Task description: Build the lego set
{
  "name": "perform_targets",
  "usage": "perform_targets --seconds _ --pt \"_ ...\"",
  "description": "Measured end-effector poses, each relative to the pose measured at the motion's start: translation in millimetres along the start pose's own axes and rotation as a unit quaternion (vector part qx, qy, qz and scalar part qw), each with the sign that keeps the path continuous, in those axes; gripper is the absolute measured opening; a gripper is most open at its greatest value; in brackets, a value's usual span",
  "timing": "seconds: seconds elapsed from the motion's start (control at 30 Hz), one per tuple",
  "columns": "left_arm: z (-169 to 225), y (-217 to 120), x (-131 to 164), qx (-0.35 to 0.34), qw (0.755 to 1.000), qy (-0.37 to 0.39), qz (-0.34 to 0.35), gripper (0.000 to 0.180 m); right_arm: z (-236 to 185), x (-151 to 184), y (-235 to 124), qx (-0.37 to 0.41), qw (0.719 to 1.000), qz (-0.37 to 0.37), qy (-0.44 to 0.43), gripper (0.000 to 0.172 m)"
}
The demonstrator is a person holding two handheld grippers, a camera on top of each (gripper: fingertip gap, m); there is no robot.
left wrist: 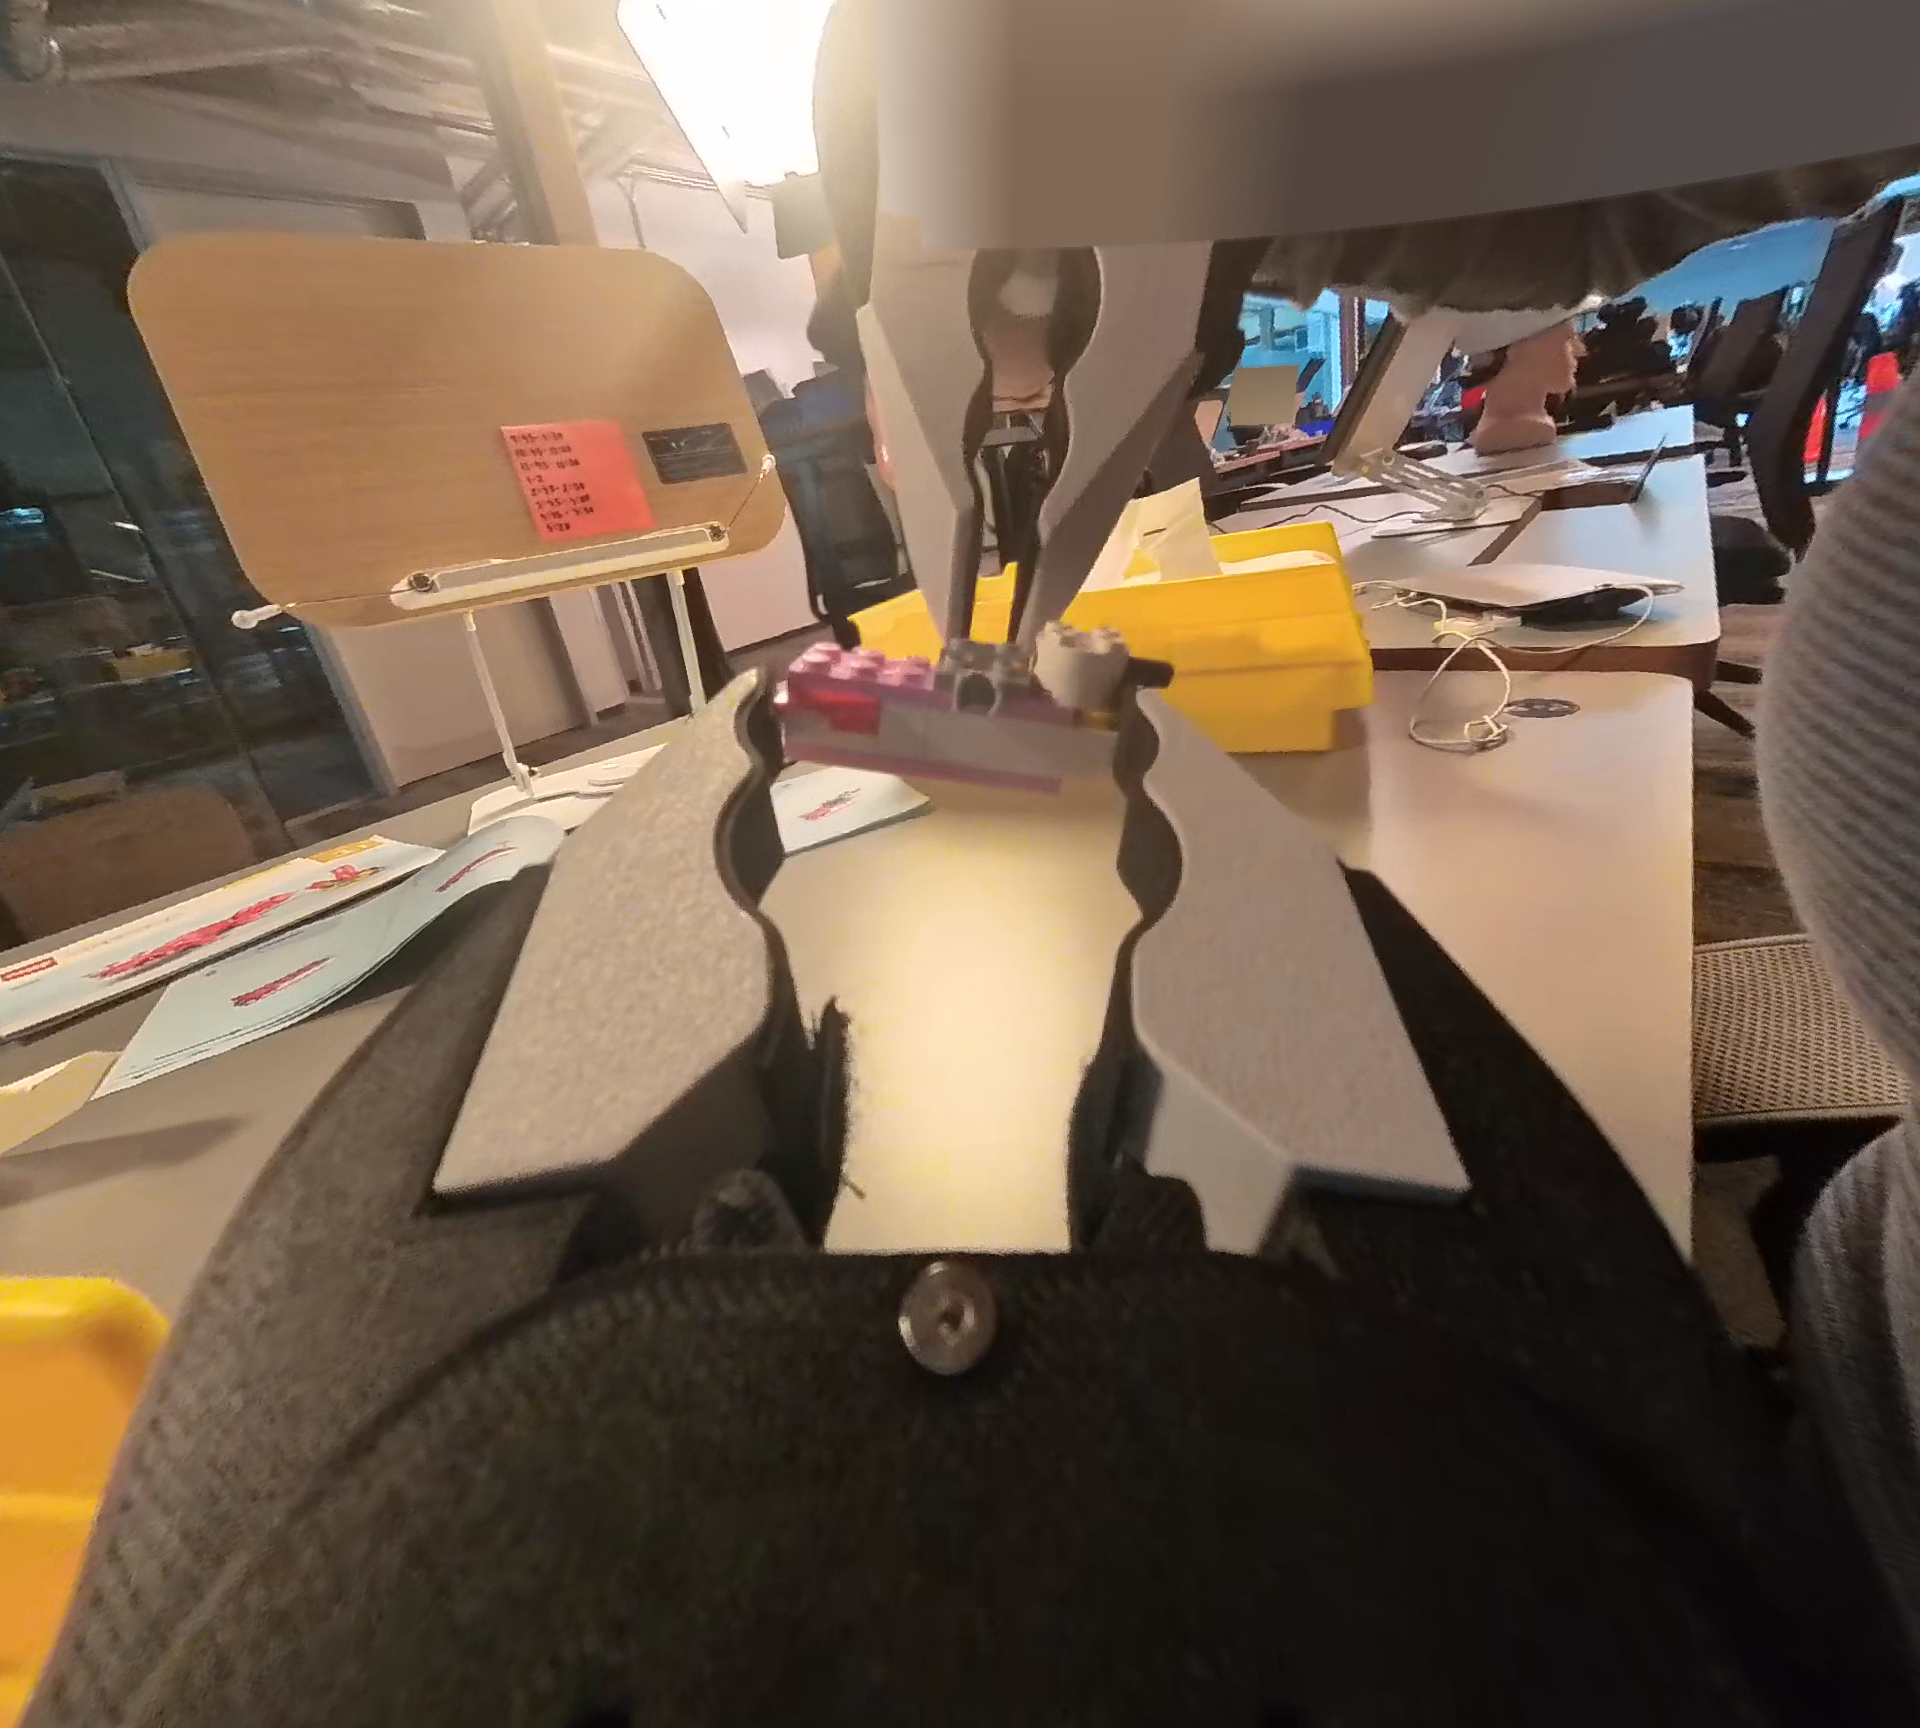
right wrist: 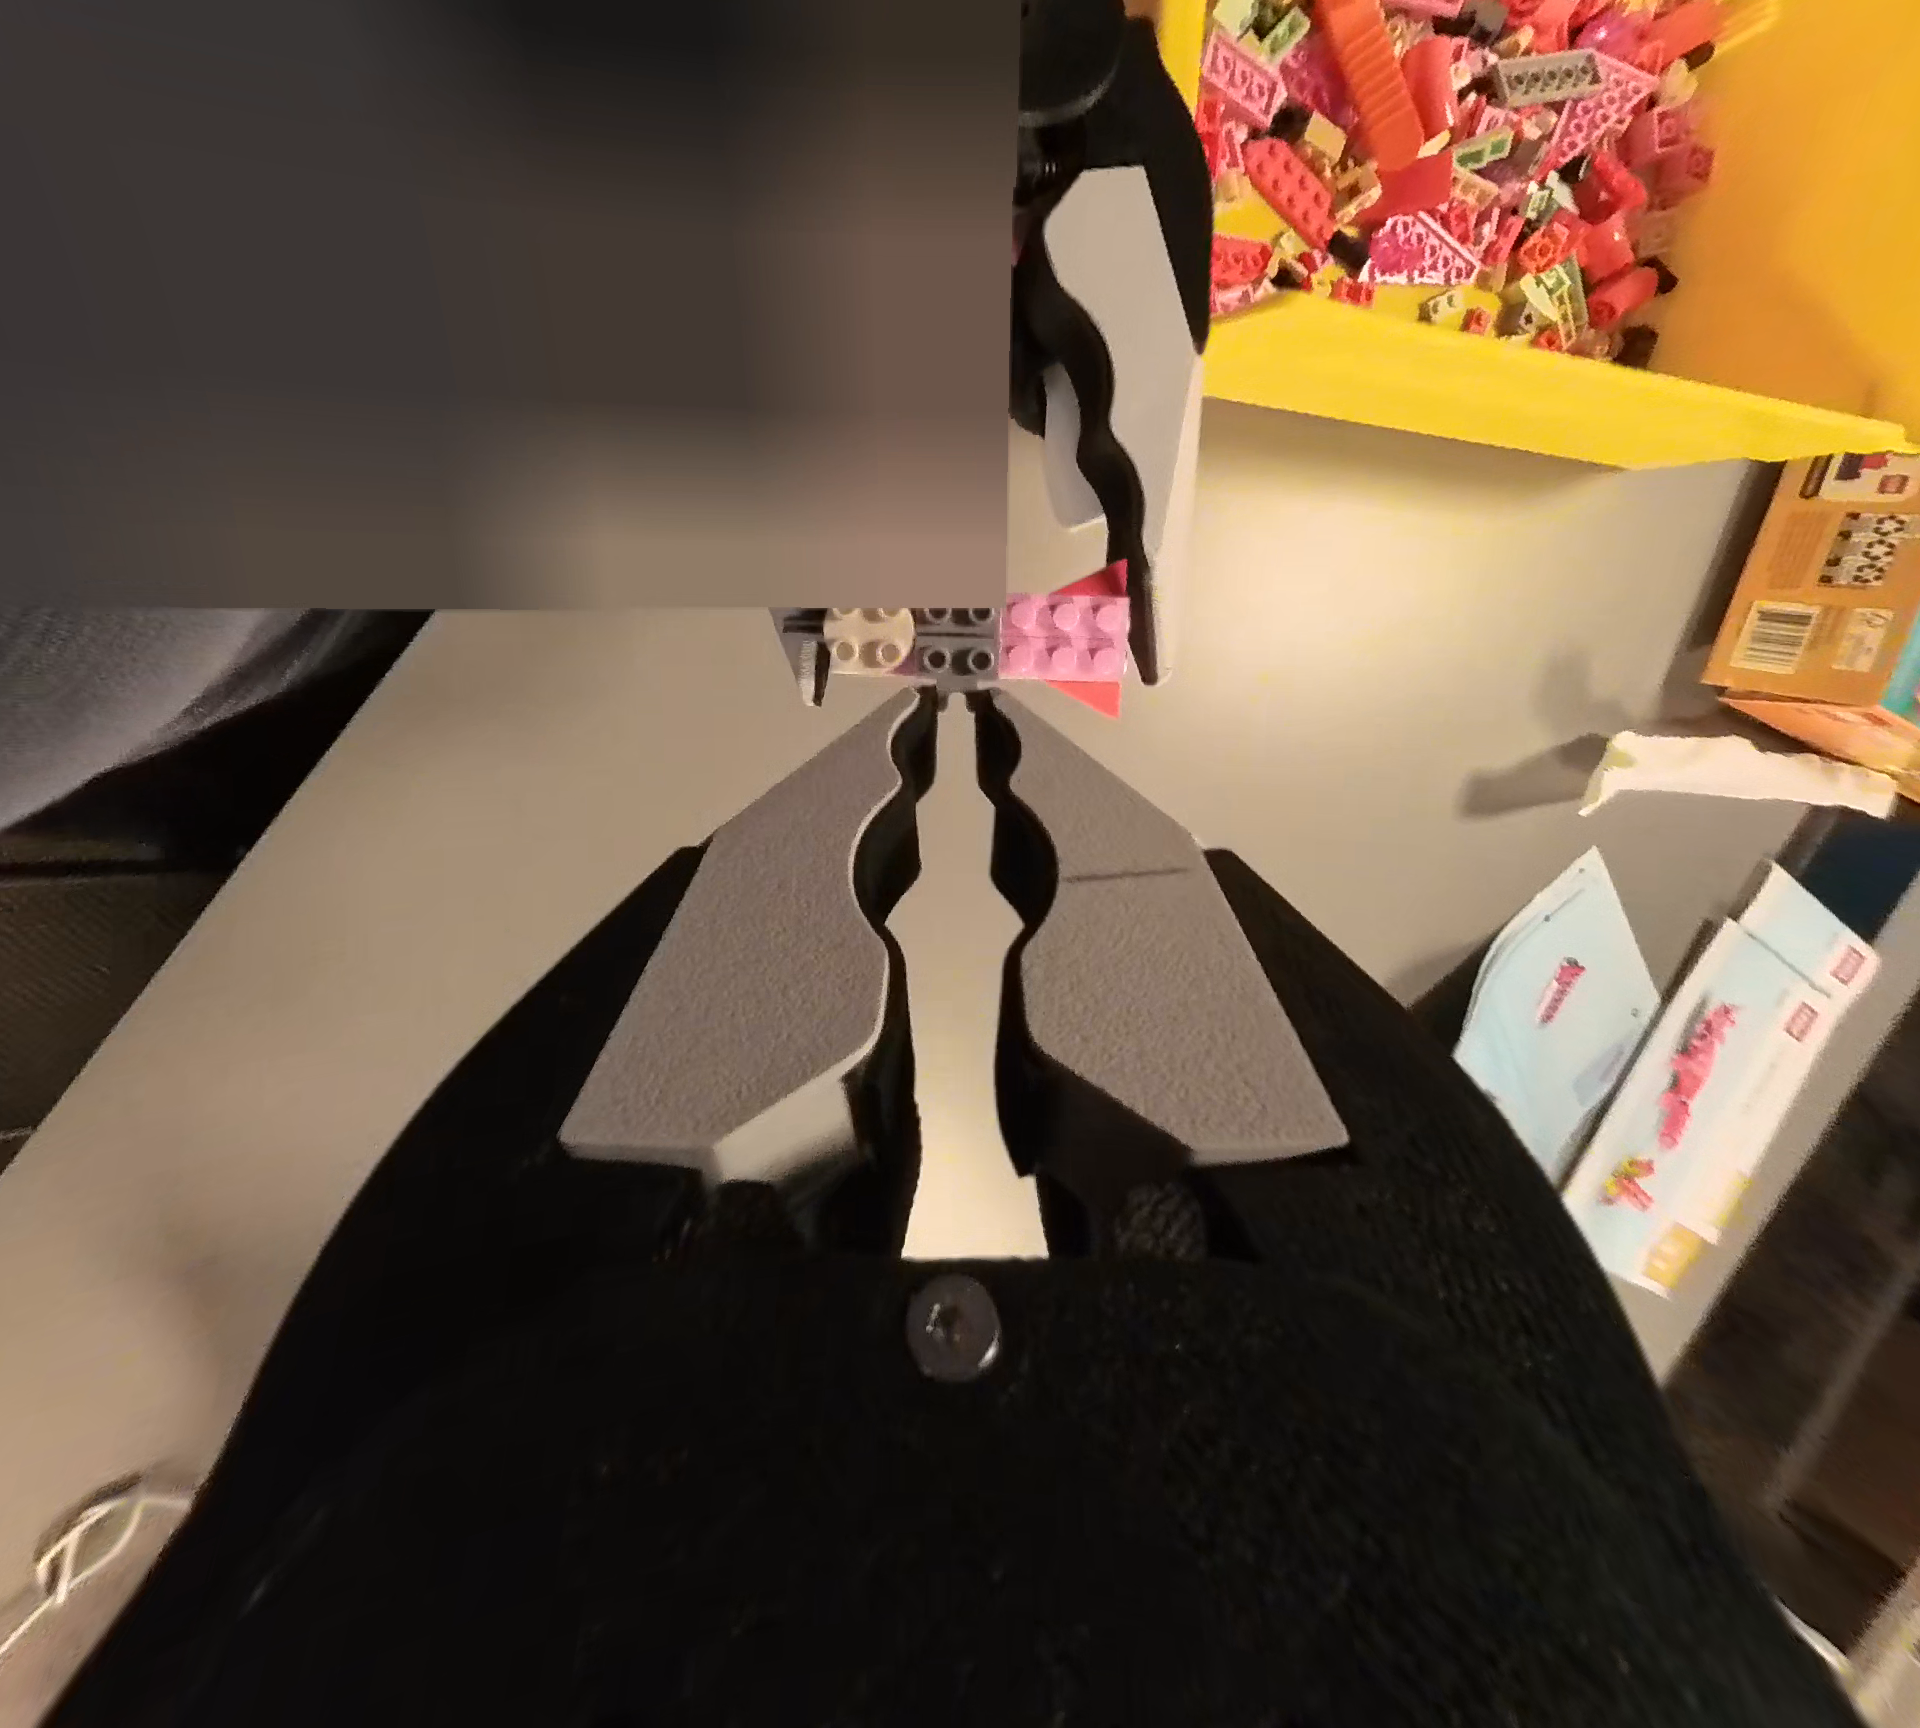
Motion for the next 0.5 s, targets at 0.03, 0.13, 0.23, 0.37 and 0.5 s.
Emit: perform_targets --seconds 0.03,0.13,0.23,0.37,0.5 --pt "0.4 0.1 0.4 -0.001 1.0 0.003 -0.002 0.064 -0.5 -0.2 0.5 0.001 1.0 -0.008 -0.003 0.005" --pt "1.3 0.6 1.1 -0.002 1.0 0.01 -0.006 0.064 -0.5 0.0 1.2 -0.006 1.0 -0.018 0.011 0.005" --pt "0.8 1.6 2.9 -0.006 1.0 0.013 -0.015 0.064 1.2 1.7 3.3 -0.009 0.999 -0.031 0.026 0.005" --pt "-0.1 2.6 5.2 -0.019 0.999 0.026 -0.028 0.064 2.9 2.2 6.9 -0.002 0.998 -0.061 0.034 0.005" --pt "-0.3 3.9 6.9 -0.032 0.998 0.04 -0.038 0.064 4.7 3.5 8.9 -0.009 0.995 -0.083 0.057 0.005"
Point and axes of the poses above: each gripper's, where its closed fingertips meet, y out along the fingers, x out of its underside, z = x × y across the jaws, the point moved 6 cm from there along -y, back along the fingers, and after that the axes turned 6 degrees about -x, right-handed, at the moved point
